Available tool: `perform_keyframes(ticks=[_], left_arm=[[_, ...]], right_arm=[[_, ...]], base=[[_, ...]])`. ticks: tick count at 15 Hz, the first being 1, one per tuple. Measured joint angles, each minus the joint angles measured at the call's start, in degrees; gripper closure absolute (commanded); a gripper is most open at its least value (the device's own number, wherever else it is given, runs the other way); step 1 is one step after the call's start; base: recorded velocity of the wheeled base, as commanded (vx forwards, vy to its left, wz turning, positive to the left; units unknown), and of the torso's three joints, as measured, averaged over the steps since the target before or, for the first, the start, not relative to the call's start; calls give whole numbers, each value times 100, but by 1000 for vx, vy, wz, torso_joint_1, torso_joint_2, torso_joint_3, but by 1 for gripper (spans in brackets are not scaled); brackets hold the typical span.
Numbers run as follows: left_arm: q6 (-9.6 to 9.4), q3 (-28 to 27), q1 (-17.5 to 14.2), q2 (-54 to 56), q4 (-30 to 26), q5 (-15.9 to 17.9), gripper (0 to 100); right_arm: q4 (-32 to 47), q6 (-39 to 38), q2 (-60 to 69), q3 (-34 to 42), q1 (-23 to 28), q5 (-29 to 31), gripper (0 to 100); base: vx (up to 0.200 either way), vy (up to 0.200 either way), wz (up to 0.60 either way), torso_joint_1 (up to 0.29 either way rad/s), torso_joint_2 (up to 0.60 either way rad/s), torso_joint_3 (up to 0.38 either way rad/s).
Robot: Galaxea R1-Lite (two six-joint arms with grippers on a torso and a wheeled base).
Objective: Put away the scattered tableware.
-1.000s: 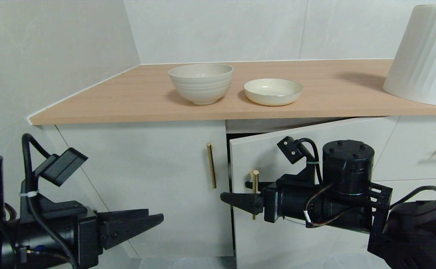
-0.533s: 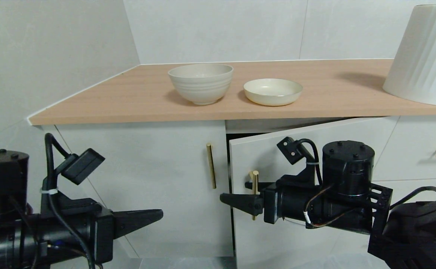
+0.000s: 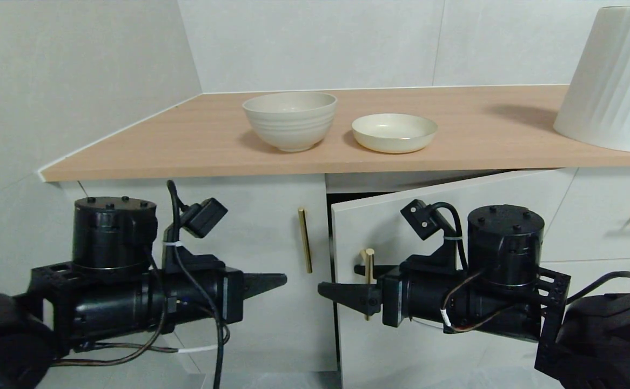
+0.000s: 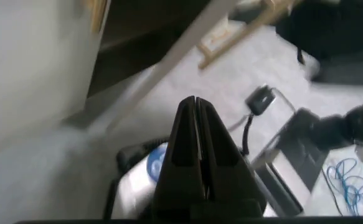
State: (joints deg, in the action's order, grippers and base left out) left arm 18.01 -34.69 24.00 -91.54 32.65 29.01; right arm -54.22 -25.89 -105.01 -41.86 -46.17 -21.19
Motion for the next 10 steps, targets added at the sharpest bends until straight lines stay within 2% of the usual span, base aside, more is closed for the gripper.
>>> perform_keyframes(ticks=[1,3,5,7,10], left_arm=[[117,177,44,-345,934,2,100],[306,521,204,-1034,2305,-63,100],[391,755,354,-1734,3532,-450,100],[433,820,428,-2232,4235,-786,100],[497,747,568,-2690,5357,-848,100]], right_arm=[[1,0,0,2,-13,0,0],[1,1,2,9,-35,6,0],[0,0,2,13,-46,1,0],[1,0,2,13,-63,1,0],[-18,17,2,61,-66,-11,0]], base=[[0,0,0,0,0,0],[0,0,0,0,0,0],[0,0,0,0,0,0],[0,0,0,0,0,0],[0,0,0,0,0,0]])
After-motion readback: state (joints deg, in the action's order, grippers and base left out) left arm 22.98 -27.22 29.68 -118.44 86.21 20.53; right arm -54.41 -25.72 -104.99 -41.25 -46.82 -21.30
